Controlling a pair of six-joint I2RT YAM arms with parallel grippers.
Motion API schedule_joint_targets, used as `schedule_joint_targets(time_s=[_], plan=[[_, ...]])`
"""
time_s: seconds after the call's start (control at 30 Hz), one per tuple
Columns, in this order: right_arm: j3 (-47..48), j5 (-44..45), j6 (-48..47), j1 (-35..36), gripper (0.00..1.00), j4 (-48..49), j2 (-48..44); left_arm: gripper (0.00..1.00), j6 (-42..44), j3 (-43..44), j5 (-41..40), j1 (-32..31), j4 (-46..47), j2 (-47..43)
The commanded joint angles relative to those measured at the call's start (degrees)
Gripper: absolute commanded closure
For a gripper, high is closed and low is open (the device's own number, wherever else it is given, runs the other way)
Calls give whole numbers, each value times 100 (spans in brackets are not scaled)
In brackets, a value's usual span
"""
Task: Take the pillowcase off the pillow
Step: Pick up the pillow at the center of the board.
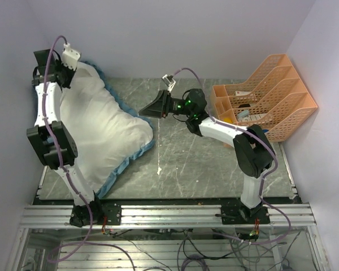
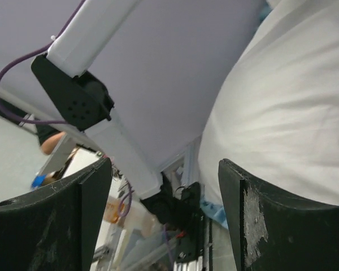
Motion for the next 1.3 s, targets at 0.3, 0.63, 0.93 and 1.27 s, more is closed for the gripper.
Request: schedule_joint_targets(time_s=[0.3, 0.63, 0.93, 1.27], plan=[[-1129, -653, 508, 105, 26, 1439, -1562, 93, -1333, 301, 2952, -492, -1451, -2816], [-1523, -301, -877, 258, 26, -436, -2732, 93, -1446, 66, 4875, -655, -2981, -4275], [-1041, 2112, -3614, 1324, 25, -3556, -3993, 93, -752, 155, 5046, -697, -4306, -4752], [-1060, 102, -3080, 1239, 29, -2546, -3825, 93, -391, 502, 5075, -694, -5106, -5345]])
